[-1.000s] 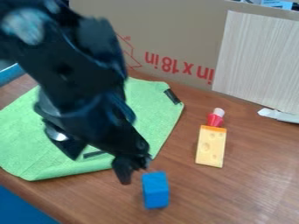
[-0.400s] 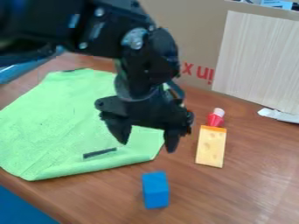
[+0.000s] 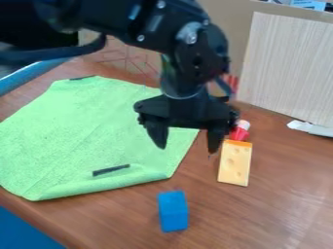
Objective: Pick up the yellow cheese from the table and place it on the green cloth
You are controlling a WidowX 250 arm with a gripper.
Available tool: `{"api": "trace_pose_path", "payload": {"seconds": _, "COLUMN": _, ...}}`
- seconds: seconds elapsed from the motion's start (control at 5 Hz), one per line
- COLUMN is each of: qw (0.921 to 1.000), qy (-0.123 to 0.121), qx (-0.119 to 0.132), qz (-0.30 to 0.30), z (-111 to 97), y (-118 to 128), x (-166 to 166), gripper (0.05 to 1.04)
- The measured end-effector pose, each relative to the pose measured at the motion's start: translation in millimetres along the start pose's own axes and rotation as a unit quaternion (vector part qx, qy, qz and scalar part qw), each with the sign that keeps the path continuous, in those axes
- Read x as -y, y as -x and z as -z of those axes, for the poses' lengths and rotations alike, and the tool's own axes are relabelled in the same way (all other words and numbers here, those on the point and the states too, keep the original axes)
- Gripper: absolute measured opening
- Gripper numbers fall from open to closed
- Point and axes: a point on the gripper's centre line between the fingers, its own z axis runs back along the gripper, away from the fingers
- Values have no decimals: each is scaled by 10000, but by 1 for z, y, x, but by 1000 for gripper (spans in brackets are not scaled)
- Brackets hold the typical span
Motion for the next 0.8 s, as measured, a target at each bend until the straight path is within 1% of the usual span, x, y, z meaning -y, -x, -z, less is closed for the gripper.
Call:
{"api": "trace_pose_path", "payload": {"seconds": 0.4, "qw": 9997, "qy": -117, "qx": -142, "qz": -134, "z": 27, "y": -7, "x": 27, "gripper": 999}}
{"api": "trace_pose_path", "payload": {"seconds": 0.8, "qw": 9991, "qy": -250, "qx": -215, "qz": -274, "z": 56, "y": -15, "x": 42, "gripper": 999}}
